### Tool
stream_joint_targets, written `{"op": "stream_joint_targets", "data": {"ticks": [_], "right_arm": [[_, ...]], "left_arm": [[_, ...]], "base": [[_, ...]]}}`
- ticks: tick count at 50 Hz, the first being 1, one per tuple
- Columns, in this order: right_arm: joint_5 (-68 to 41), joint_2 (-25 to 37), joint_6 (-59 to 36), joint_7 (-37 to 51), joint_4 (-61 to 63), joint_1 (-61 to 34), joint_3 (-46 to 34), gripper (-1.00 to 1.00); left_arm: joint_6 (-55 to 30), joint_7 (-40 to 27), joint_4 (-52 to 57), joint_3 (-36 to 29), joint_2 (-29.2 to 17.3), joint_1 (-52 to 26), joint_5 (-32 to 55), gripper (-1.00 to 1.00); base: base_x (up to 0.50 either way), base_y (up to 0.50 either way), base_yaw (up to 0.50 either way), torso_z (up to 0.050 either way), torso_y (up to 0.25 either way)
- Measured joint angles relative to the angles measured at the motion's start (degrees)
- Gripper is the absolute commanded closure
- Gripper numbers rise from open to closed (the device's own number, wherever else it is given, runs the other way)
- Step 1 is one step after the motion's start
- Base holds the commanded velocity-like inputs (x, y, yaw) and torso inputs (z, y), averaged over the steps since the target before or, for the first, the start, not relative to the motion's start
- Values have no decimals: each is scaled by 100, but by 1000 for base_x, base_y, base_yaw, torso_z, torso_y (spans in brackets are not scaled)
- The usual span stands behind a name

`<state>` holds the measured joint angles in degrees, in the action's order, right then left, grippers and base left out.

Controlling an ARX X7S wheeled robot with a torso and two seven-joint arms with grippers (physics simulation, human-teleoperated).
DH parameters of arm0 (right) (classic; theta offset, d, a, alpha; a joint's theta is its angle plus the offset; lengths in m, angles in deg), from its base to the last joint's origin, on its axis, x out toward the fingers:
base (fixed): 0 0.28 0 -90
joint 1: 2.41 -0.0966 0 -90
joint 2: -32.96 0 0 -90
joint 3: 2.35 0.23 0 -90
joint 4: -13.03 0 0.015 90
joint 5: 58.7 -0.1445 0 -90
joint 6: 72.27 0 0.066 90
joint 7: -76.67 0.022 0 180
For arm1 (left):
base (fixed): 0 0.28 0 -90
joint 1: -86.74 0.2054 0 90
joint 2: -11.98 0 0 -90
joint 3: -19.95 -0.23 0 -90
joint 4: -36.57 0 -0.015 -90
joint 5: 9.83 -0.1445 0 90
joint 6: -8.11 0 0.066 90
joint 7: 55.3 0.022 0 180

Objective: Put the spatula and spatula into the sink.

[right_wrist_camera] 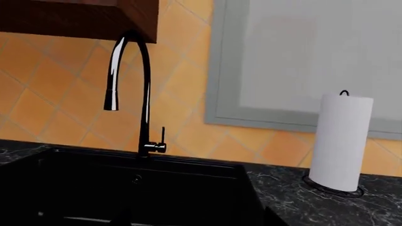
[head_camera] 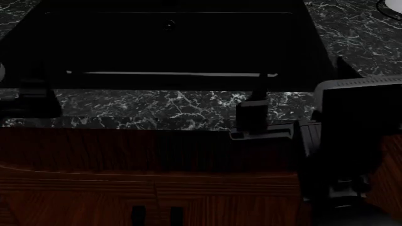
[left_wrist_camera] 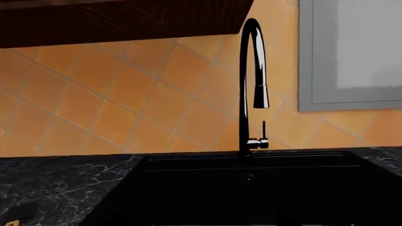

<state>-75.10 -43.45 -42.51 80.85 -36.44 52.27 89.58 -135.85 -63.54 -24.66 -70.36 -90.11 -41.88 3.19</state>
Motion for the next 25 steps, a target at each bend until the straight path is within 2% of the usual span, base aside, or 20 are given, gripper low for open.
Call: {"op": "stream_joint_targets", "data": {"ticks": [11, 25], "right_arm": [[-287, 7, -1103, 53, 122, -949, 196, -100], [-478, 53, -1960, 174, 331, -1660, 299, -100]], "left_arm": [[-898, -73, -27, -50, -131, -891, 77, -100], [-1444, -66, -32, -50, -260, -1524, 173, -100]], "base": [[0, 0, 0, 0, 0], [0, 0, 0, 0, 0]]}}
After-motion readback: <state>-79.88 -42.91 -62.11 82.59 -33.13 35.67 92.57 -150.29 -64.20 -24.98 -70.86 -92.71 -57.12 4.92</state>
